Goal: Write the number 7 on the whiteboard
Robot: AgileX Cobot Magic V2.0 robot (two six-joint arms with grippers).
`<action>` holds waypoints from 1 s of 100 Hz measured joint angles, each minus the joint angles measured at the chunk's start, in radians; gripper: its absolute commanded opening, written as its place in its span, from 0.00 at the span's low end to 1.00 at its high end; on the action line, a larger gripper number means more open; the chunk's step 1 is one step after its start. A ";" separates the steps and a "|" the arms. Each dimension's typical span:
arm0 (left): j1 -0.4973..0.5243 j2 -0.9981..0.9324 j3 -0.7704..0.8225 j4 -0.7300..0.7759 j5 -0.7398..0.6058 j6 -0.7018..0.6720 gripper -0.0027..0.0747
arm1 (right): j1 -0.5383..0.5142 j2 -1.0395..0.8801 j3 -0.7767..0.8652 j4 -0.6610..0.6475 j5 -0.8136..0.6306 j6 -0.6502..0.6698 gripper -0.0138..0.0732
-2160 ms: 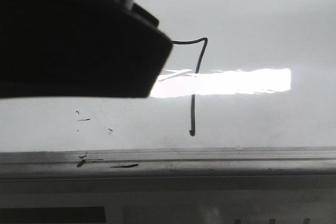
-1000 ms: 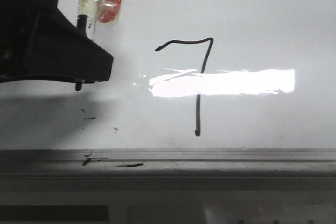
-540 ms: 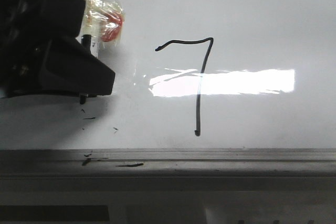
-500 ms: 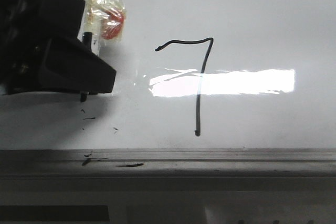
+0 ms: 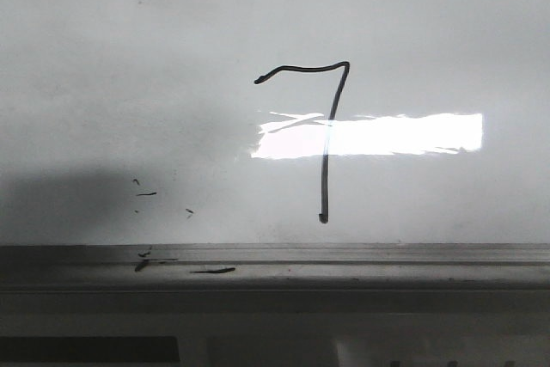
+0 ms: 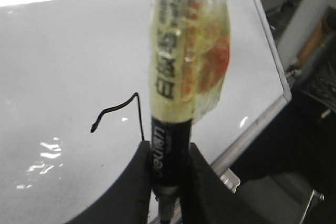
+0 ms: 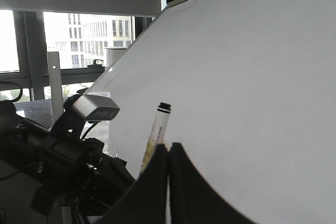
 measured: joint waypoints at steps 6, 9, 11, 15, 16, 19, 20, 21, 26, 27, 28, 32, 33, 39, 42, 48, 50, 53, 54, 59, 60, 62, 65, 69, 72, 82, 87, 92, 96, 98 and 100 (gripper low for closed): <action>0.004 0.029 0.000 -0.094 -0.045 0.000 0.01 | 0.000 0.000 0.000 0.000 -0.001 0.000 0.09; 0.004 0.044 0.002 -0.128 -0.058 0.000 0.01 | 0.000 0.000 0.000 0.000 -0.001 0.000 0.09; 0.004 0.055 0.002 -0.139 -0.067 0.000 0.01 | 0.000 0.000 0.000 0.000 -0.001 0.000 0.09; 0.004 0.080 0.002 -0.160 -0.075 0.000 0.01 | 0.000 0.000 0.000 0.000 -0.001 0.000 0.09; 0.004 0.084 0.002 -0.165 -0.074 0.000 0.01 | 0.000 0.000 0.000 0.000 -0.001 0.000 0.09; 0.004 0.104 0.002 -0.169 -0.074 0.000 0.01 | 0.000 0.000 0.000 0.000 -0.001 0.000 0.09; 0.004 0.107 0.002 -0.169 -0.074 0.000 0.01 | 0.000 0.000 0.000 0.000 -0.001 0.000 0.09; 0.004 0.111 0.002 -0.172 -0.074 0.000 0.01 | 0.000 0.000 0.000 0.000 -0.001 0.000 0.09; 0.004 0.138 0.002 -0.172 -0.074 0.000 0.01 | 0.000 0.000 0.000 0.000 -0.001 0.000 0.09; 0.004 0.141 0.002 -0.169 -0.074 0.000 0.01 | 0.000 0.000 0.000 0.000 -0.001 0.000 0.09; 0.004 0.143 0.002 -0.165 -0.074 0.000 0.01 | 0.000 0.000 0.000 0.000 -0.001 0.000 0.09; 0.004 0.155 0.002 -0.153 -0.074 0.000 0.01 | 0.000 0.000 0.000 0.002 -0.001 0.000 0.09; 0.004 0.159 0.002 -0.146 -0.074 0.000 0.01 | 0.000 0.000 0.000 0.002 -0.001 0.000 0.09; 0.004 0.164 0.002 -0.104 -0.074 0.000 0.01 | 0.000 0.000 0.000 0.002 -0.001 0.002 0.09; 0.004 0.164 0.002 -0.083 -0.074 0.000 0.01 | 0.000 0.000 0.000 0.002 -0.001 0.002 0.09; 0.004 0.162 0.002 -0.047 -0.068 0.000 0.01 | 0.000 0.000 0.000 0.002 -0.001 0.002 0.09; 0.004 0.160 0.002 -0.038 -0.065 0.000 0.01 | 0.000 0.000 0.000 0.002 -0.001 0.002 0.09; 0.004 0.158 0.002 -0.027 -0.060 0.000 0.01 | 0.000 0.000 0.000 0.002 -0.001 0.002 0.09; 0.004 0.158 0.002 -0.026 -0.057 0.000 0.01 | 0.000 0.000 0.000 0.002 -0.001 0.002 0.09; 0.004 0.158 -0.003 -0.017 -0.041 0.000 0.01 | 0.000 0.000 0.000 0.002 -0.004 0.002 0.09; 0.004 0.158 -0.003 -0.015 -0.040 0.000 0.01 | 0.000 0.000 0.000 0.002 -0.004 0.002 0.09; 0.004 0.158 -0.004 -0.014 -0.033 0.000 0.01 | 0.000 0.000 0.000 0.002 -0.004 0.002 0.09; 0.004 0.158 -0.006 -0.010 -0.026 0.000 0.01 | 0.000 0.000 0.000 0.002 -0.004 0.002 0.09; 0.004 0.158 -0.007 -0.009 -0.019 0.000 0.01 | 0.000 0.000 0.000 0.002 -0.006 0.002 0.09; 0.004 0.158 -0.007 -0.006 -0.013 0.000 0.01 | 0.000 0.000 0.000 0.002 -0.006 0.002 0.09; 0.004 0.158 -0.009 0.024 0.007 0.000 0.01 | 0.000 0.000 0.000 0.002 -0.008 0.002 0.09; 0.004 0.158 -0.009 0.052 0.020 0.000 0.01 | 0.000 0.000 0.000 0.002 -0.008 0.002 0.09; 0.004 0.158 -0.009 0.083 0.033 0.000 0.01 | 0.000 0.000 0.000 0.002 -0.008 0.002 0.09; 0.004 0.158 -0.009 0.114 0.044 0.000 0.01 | 0.000 0.000 0.000 0.002 -0.008 0.002 0.09; 0.004 0.158 -0.009 0.129 0.050 0.000 0.01 | 0.000 0.000 0.000 0.002 -0.008 0.002 0.09; 0.004 0.158 -0.009 0.145 0.056 0.000 0.01 | 0.000 0.000 0.000 0.002 -0.008 0.002 0.09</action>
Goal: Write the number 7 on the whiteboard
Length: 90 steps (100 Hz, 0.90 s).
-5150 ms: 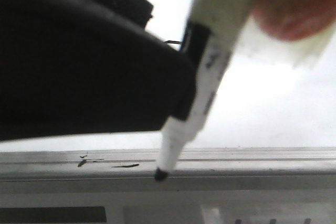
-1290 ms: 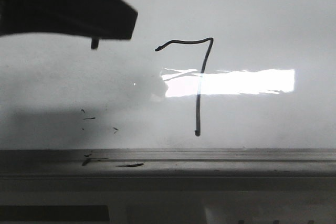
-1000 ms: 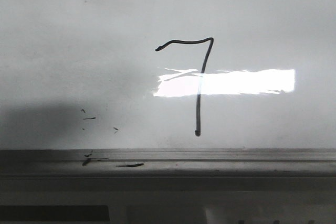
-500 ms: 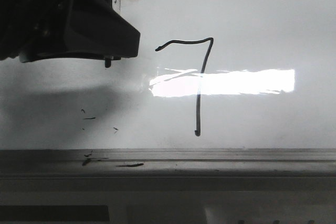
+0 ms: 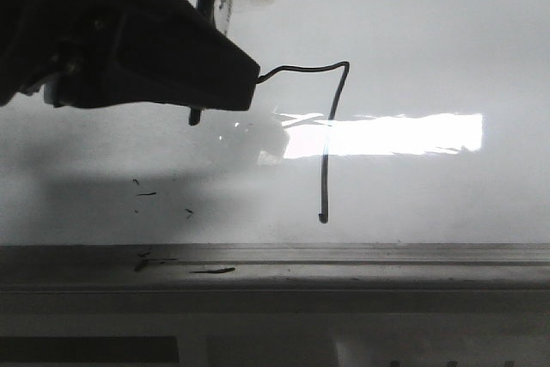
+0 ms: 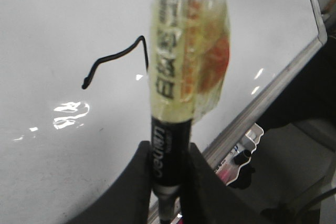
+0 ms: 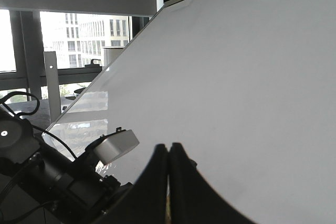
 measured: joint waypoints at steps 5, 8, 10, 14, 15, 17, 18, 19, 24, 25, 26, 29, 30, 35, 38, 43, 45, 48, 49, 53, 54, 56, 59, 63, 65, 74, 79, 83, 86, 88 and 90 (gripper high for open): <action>0.000 0.000 0.000 0.036 0.013 0.000 0.01 | 0.000 0.000 0.000 0.000 0.000 0.000 0.09; 0.000 0.000 0.000 0.056 0.021 0.000 0.01 | 0.000 0.000 0.000 0.000 0.000 0.000 0.09; 0.000 0.000 0.000 0.070 0.028 0.000 0.01 | 0.000 0.000 0.000 0.000 0.000 0.000 0.09; 0.000 0.000 0.000 0.102 0.045 0.000 0.01 | 0.000 0.000 0.000 0.000 -0.002 0.000 0.09; 0.000 0.000 0.000 0.107 0.047 0.000 0.01 | 0.000 0.000 0.000 0.000 -0.002 0.000 0.09; 0.000 0.000 -0.002 0.124 0.055 0.000 0.01 | 0.000 0.000 0.000 0.000 -0.002 0.000 0.09; 0.000 0.000 -0.002 0.129 0.062 0.000 0.01 | 0.000 0.000 0.000 0.000 -0.002 0.000 0.09; 0.000 0.000 -0.002 0.139 0.066 0.000 0.01 | 0.000 0.000 0.000 0.000 -0.002 0.000 0.09; 0.000 -0.002 -0.003 0.168 0.091 0.000 0.01 | 0.000 0.000 0.000 0.000 -0.002 0.000 0.09; 0.000 -0.002 -0.003 0.171 0.099 0.000 0.01 | 0.000 0.000 0.000 0.000 -0.002 0.000 0.09; 0.000 -0.005 -0.003 0.179 0.102 0.000 0.01 | 0.000 0.000 0.000 0.000 -0.002 0.000 0.09; 0.000 -0.010 -0.003 0.193 0.117 0.000 0.01 | 0.000 0.000 0.000 0.000 -0.002 0.000 0.09; 0.000 -0.010 -0.003 0.199 0.122 0.000 0.01 | 0.000 0.000 0.000 0.000 -0.002 0.000 0.09; 0.000 -0.020 -0.003 0.220 0.137 0.000 0.01 | 0.000 0.000 0.000 0.000 -0.002 0.000 0.09; 0.000 -0.027 -0.003 0.233 0.141 -0.005 0.01 | 0.000 0.000 0.000 0.000 -0.002 0.000 0.09; 0.000 -0.037 -0.003 0.272 0.141 -0.038 0.01 | 0.000 0.000 0.000 0.000 -0.002 0.000 0.09; 0.000 -0.041 -0.003 0.303 0.141 -0.072 0.01 | 0.000 0.000 0.000 0.000 -0.002 0.000 0.09; 0.000 -0.046 -0.003 0.361 0.141 -0.155 0.01 | 0.000 0.000 0.000 0.000 -0.002 0.000 0.09; 0.000 -0.049 -0.003 0.398 0.141 -0.175 0.01 | 0.000 0.000 0.000 0.000 -0.002 0.000 0.09; 0.000 -0.059 -0.004 0.504 0.141 -0.322 0.01 | 0.000 0.000 0.000 0.000 -0.002 0.000 0.09; 0.002 -0.062 -0.004 0.549 0.144 -0.349 0.01 | 0.000 0.000 0.000 0.000 -0.002 0.000 0.09; 0.002 -0.065 -0.008 0.617 0.149 -0.430 0.01 | 0.000 0.000 0.000 0.000 -0.002 0.000 0.09; 0.011 -0.069 -0.014 0.699 0.164 -0.534 0.01 | 0.000 0.000 0.000 0.000 -0.002 0.000 0.09; 0.021 -0.072 -0.027 0.785 0.192 -0.655 0.01 | 0.000 0.000 0.000 0.000 -0.002 0.000 0.09; 0.028 -0.073 -0.031 0.810 0.209 -0.697 0.01 | 0.000 0.000 0.000 0.000 -0.002 0.000 0.09; 0.066 -0.073 -0.054 0.853 0.275 -0.791 0.01 | 0.000 0.000 0.000 0.000 -0.002 0.000 0.09; 0.084 -0.073 -0.059 0.851 0.290 -0.812 0.01 | 0.000 0.000 0.000 0.000 -0.003 0.000 0.09; 0.096 -0.073 -0.061 0.839 0.298 -0.823 0.01 | 0.000 0.000 0.000 0.000 -0.003 0.000 0.09; 0.103 -0.073 -0.063 0.821 0.298 -0.827 0.01 | 0.000 0.000 0.000 0.000 -0.003 0.000 0.09; 0.107 -0.073 -0.063 0.814 0.298 -0.830 0.01 | 0.000 0.000 0.000 0.000 -0.003 0.000 0.09; 0.112 -0.073 -0.063 0.804 0.298 -0.831 0.01 | 0.000 0.000 0.000 0.000 -0.003 0.000 0.09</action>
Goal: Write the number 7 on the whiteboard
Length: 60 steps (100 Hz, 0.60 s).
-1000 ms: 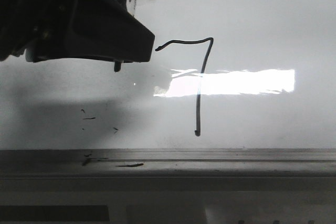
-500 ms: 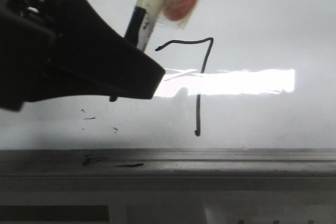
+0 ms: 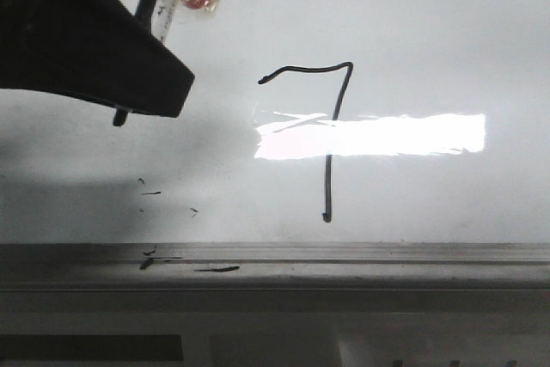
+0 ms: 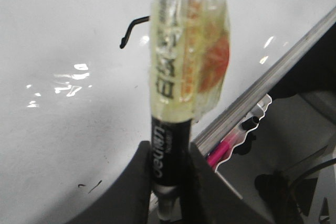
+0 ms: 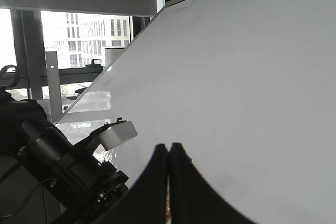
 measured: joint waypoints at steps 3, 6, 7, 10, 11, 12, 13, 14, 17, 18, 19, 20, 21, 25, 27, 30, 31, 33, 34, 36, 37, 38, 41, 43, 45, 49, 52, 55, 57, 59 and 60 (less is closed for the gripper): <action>0.005 0.000 -0.002 -0.011 0.000 -0.002 0.01 | 0.000 0.000 0.000 0.000 0.000 0.000 0.09; 0.009 -0.003 -0.002 -0.014 -0.004 -0.002 0.01 | 0.000 0.000 0.000 0.000 0.000 0.000 0.09; 0.009 -0.003 -0.002 -0.014 -0.006 -0.002 0.01 | 0.000 0.000 0.000 0.000 0.000 0.000 0.09; 0.013 -0.005 -0.002 -0.014 -0.009 -0.006 0.01 | 0.000 0.000 0.000 0.000 0.000 0.000 0.09; 0.015 -0.007 -0.002 -0.014 -0.012 -0.009 0.01 | 0.000 0.000 0.000 0.000 0.000 0.000 0.09; 0.015 -0.007 -0.002 -0.011 -0.012 -0.015 0.01 | 0.000 0.000 0.000 0.000 0.000 0.000 0.09; 0.017 -0.007 -0.002 -0.007 -0.015 -0.019 0.01 | 0.000 0.000 0.000 0.000 0.000 0.000 0.09; 0.019 -0.007 -0.002 -0.005 -0.015 -0.028 0.01 | 0.000 0.000 0.000 0.000 0.000 0.000 0.09; 0.025 -0.007 -0.002 0.018 -0.016 -0.052 0.01 | 0.000 0.000 0.000 0.000 0.000 0.000 0.09; 0.028 -0.009 -0.002 0.024 -0.016 -0.060 0.01 | 0.000 0.000 0.000 0.000 0.000 0.000 0.09; 0.030 -0.009 -0.002 0.031 -0.016 -0.077 0.01 | 0.000 0.000 0.000 0.000 0.000 0.000 0.09; 0.034 -0.009 -0.002 0.045 -0.016 -0.086 0.01 | 0.000 0.000 0.000 0.000 0.000 0.000 0.09; 0.036 -0.009 -0.002 0.053 -0.012 -0.105 0.01 | 0.000 0.000 0.000 0.000 0.000 0.000 0.09; 0.051 -0.009 -0.002 0.107 0.000 -0.159 0.01 | 0.000 0.000 0.000 0.000 0.000 0.000 0.09; 0.059 -0.009 -0.002 0.140 0.012 -0.194 0.01 | 0.000 0.000 0.000 0.000 0.000 0.000 0.09; 0.070 -0.009 -0.002 0.184 0.029 -0.239 0.01 | 0.000 0.000 0.000 0.000 0.000 0.000 0.09; 0.073 -0.009 -0.002 0.206 0.038 -0.262 0.01 | 0.000 0.000 0.000 0.000 0.000 0.000 0.09; 0.080 -0.009 -0.002 0.228 0.051 -0.294 0.01 | 0.000 0.000 0.000 0.000 0.000 0.000 0.09; 0.085 -0.009 -0.002 0.249 0.056 -0.305 0.01 | 0.000 0.000 0.000 0.000 0.000 0.000 0.09; 0.089 -0.009 -0.002 0.279 0.067 -0.334 0.01 | 0.000 0.000 0.000 0.000 0.000 0.000 0.09; 0.093 -0.009 -0.002 0.288 0.071 -0.343 0.01 | 0.000 0.000 0.000 0.000 0.000 0.000 0.09; 0.095 -0.009 -0.002 0.305 0.077 -0.360 0.01 | 0.000 0.000 0.000 0.000 -0.001 0.000 0.09; 0.102 -0.009 -0.002 0.333 0.087 -0.390 0.01 | 0.000 0.000 0.000 0.000 -0.001 0.000 0.09; 0.103 -0.009 -0.002 0.349 0.090 -0.408 0.01 | 0.000 0.000 0.000 0.000 -0.001 0.000 0.09; 0.108 -0.009 -0.002 0.362 0.090 -0.425 0.01 | 0.000 0.000 0.000 0.000 -0.001 0.000 0.09; 0.110 -0.009 -0.002 0.378 0.090 -0.453 0.01 | 0.000 0.000 0.000 0.000 -0.001 0.000 0.09; 0.110 -0.009 -0.002 0.387 0.088 -0.470 0.01 | 0.000 0.000 0.000 0.000 -0.001 0.000 0.09; 0.110 -0.009 -0.002 0.391 0.086 -0.488 0.01 | 0.000 0.000 0.000 0.000 -0.002 0.000 0.09; 0.110 -0.007 -0.003 0.394 0.084 -0.502 0.01 | 0.000 0.000 0.000 0.000 -0.002 0.000 0.09; 0.110 -0.005 -0.002 0.396 0.081 -0.515 0.01 | 0.000 0.000 0.000 0.000 -0.002 0.000 0.09; 0.110 -0.005 -0.004 0.396 0.082 -0.519 0.01 | 0.000 0.000 0.000 0.000 -0.002 0.000 0.09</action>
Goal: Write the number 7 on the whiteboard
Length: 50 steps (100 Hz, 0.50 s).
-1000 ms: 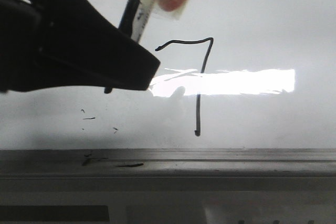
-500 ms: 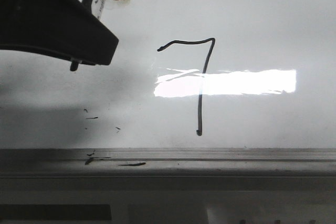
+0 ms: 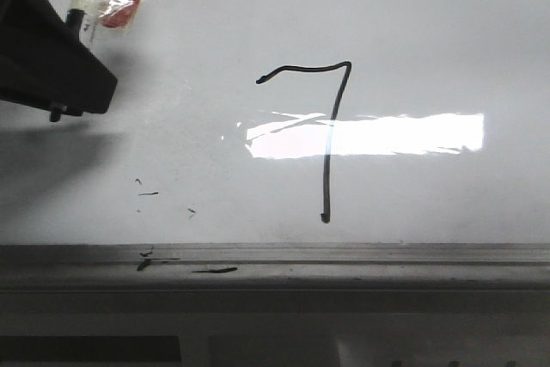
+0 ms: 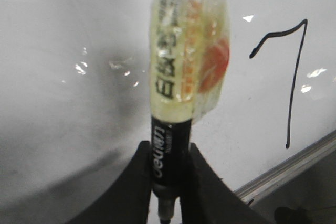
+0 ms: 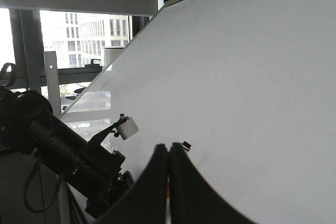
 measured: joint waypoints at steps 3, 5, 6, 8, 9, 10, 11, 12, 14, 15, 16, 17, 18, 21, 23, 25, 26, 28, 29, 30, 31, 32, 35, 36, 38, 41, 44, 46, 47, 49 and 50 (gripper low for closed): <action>0.000 0.005 0.000 0.000 -0.003 -0.020 0.01 | 0.000 0.000 0.000 0.000 0.000 0.000 0.09; 0.000 0.010 0.000 0.002 -0.005 -0.026 0.01 | 0.000 0.000 0.000 0.000 0.000 0.000 0.09; 0.000 0.011 0.000 0.002 -0.005 -0.032 0.01 | 0.000 0.000 0.000 0.000 0.000 0.000 0.09; 0.000 0.017 0.000 0.002 -0.005 -0.041 0.01 | 0.000 0.000 0.000 0.000 0.000 0.000 0.09; 0.000 0.021 0.000 0.002 -0.007 -0.043 0.01 | 0.000 0.000 0.000 0.000 0.000 0.000 0.09; 0.000 0.023 0.000 0.002 -0.007 -0.049 0.01 | 0.000 0.000 0.000 0.000 0.000 0.000 0.09; 0.000 0.025 0.000 0.002 -0.007 -0.052 0.01 | 0.000 0.000 0.000 0.000 0.000 0.000 0.09; 0.000 0.029 0.000 0.002 -0.007 -0.055 0.01 | 0.000 0.000 0.000 0.000 0.000 0.000 0.09; 0.000 0.035 0.000 0.002 -0.009 -0.059 0.01 | 0.000 0.000 0.000 0.000 0.000 0.000 0.09; 0.000 0.037 0.000 0.002 -0.009 -0.063 0.01 | 0.000 0.000 0.000 0.000 0.000 0.000 0.09; 0.000 0.041 0.000 0.000 -0.009 -0.063 0.01 | 0.000 0.000 0.000 0.000 0.000 0.000 0.09; 0.000 0.043 0.000 0.000 -0.011 -0.067 0.01 | 0.000 0.000 0.000 0.000 0.000 0.000 0.09; 0.000 0.045 0.000 0.000 -0.011 -0.069 0.01 | 0.000 0.000 0.000 0.000 0.000 0.000 0.09; 0.000 0.053 0.000 -0.003 -0.015 -0.074 0.01 | 0.000 0.000 0.000 0.000 0.000 0.000 0.09; 0.000 0.057 0.000 -0.005 -0.017 -0.076 0.01 | 0.000 0.000 0.000 0.000 0.000 0.000 0.09; 0.000 0.058 0.000 -0.005 -0.022 -0.082 0.01 | 0.000 0.000 0.000 0.000 0.000 0.000 0.09; 0.000 0.061 0.000 -0.005 -0.022 -0.081 0.01 | 0.000 0.000 0.000 0.000 0.000 0.000 0.09; 0.000 0.065 0.000 -0.005 -0.027 -0.087 0.01 | 0.000 0.000 0.000 0.000 0.000 0.000 0.09; 0.000 0.065 0.000 -0.007 -0.029 -0.089 0.01 | 0.000 0.000 0.000 0.000 0.000 0.000 0.09; 0.000 0.068 0.000 -0.007 -0.029 -0.089 0.01 | 0.000 0.000 0.000 0.000 0.000 0.000 0.09; 0.000 0.069 0.000 -0.007 -0.032 -0.091 0.01 | 0.000 0.000 0.000 0.000 0.000 0.000 0.09; 0.000 0.069 0.000 -0.007 -0.035 -0.092 0.01 | 0.000 0.000 0.000 0.000 0.000 0.000 0.09; 0.000 0.074 0.000 -0.007 -0.040 -0.095 0.01 | 0.000 0.000 0.000 0.000 0.000 0.000 0.09; 0.000 0.074 0.000 -0.007 -0.042 -0.096 0.01 | 0.000 0.000 0.000 0.000 0.000 0.000 0.09; 0.000 0.076 0.000 -0.009 -0.044 -0.098 0.01 | 0.000 0.000 0.000 0.000 0.000 0.000 0.09; 0.000 0.081 0.000 -0.009 -0.049 -0.099 0.01 | 0.000 0.000 0.000 0.000 0.000 0.000 0.09; 0.000 0.087 0.000 -0.009 -0.051 -0.099 0.01 | 0.000 0.000 0.000 0.000 0.000 0.000 0.09; 0.000 0.089 0.000 -0.009 -0.051 -0.100 0.01 | 0.000 0.000 0.000 0.000 0.000 0.000 0.09; 0.000 0.091 0.000 -0.011 -0.053 -0.100 0.01 | 0.000 0.000 0.000 0.000 0.000 0.000 0.09; 0.000 0.094 0.000 -0.011 -0.053 -0.101 0.01 | 0.000 0.000 0.000 0.000 0.000 0.000 0.09; 0.000 0.096 0.000 -0.011 -0.055 -0.101 0.01 | 0.000 0.000 0.000 0.000 0.000 0.000 0.09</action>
